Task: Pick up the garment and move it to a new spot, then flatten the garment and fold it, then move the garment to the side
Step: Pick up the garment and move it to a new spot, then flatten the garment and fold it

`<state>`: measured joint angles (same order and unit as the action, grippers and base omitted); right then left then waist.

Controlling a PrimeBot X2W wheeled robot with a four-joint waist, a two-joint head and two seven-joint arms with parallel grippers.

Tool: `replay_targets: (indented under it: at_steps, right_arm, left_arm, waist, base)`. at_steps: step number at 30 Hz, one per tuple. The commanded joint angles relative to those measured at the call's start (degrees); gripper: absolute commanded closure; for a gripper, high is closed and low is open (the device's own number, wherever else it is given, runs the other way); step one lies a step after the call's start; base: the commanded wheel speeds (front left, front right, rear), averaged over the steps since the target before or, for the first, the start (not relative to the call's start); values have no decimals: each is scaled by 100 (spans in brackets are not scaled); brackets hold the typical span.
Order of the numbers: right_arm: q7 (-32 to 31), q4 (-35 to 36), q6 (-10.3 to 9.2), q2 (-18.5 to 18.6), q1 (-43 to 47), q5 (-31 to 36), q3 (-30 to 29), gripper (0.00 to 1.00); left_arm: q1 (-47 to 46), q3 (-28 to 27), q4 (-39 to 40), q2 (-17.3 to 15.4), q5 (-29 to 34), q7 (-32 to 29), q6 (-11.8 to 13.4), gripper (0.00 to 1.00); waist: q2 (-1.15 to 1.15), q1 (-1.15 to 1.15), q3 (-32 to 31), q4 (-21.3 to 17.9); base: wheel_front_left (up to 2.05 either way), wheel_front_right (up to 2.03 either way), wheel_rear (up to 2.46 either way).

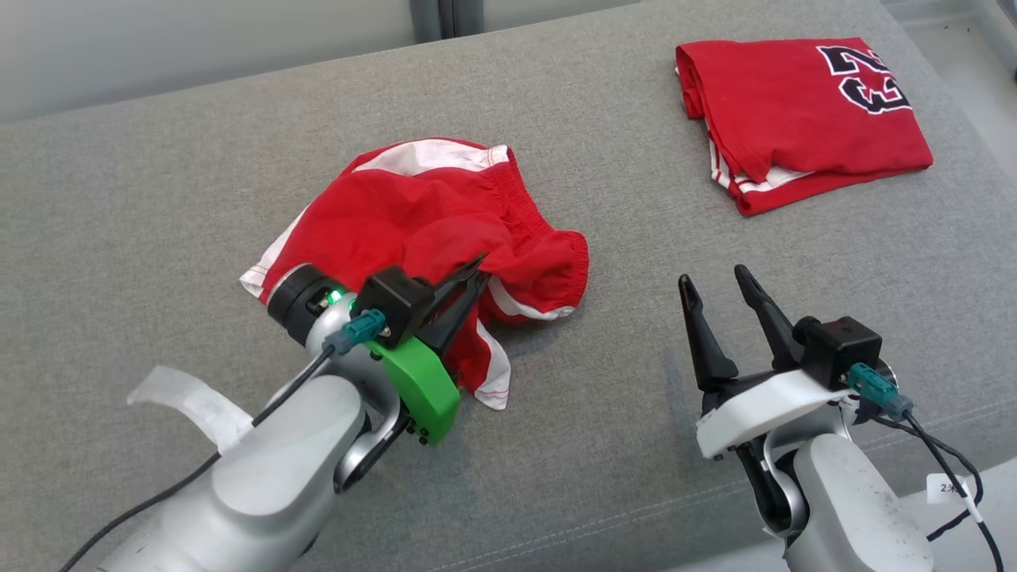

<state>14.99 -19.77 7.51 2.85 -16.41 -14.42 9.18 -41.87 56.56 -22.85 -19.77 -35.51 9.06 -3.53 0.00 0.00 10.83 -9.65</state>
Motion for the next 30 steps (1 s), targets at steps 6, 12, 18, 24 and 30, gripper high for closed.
replay_targets:
  at_steps: [6,12,18,24,30]
  right_arm:
    - [26,-75,-4,13,102,50,28,0]
    - [26,-75,-4,13,182,43,11,0]
    - [26,-54,-4,14,289,47,-35,0]
    - [26,-40,-4,13,339,36,-27,0]
    - [26,6,-4,14,350,35,-18,0]
  left_arm:
    - [233,-101,-758,493,35,527,63,0]
    - [400,-343,-847,731,195,621,84,0]
    - [856,-783,-469,747,431,613,210,0]
    - [1405,-1285,-153,679,586,610,319,0]
    - [1849,-1735,-365,608,720,611,291,0]
  waist:
    - [0,0,-168,160]
    - [0,0,-275,281]
    - [0,0,-389,427]
    - [0,0,-464,552]
    - [0,0,-467,572]
  base:
    - [0,0,0]
    - [0,0,0]
    - [0,0,0]
    - [0,0,0]
    - [0,0,0]
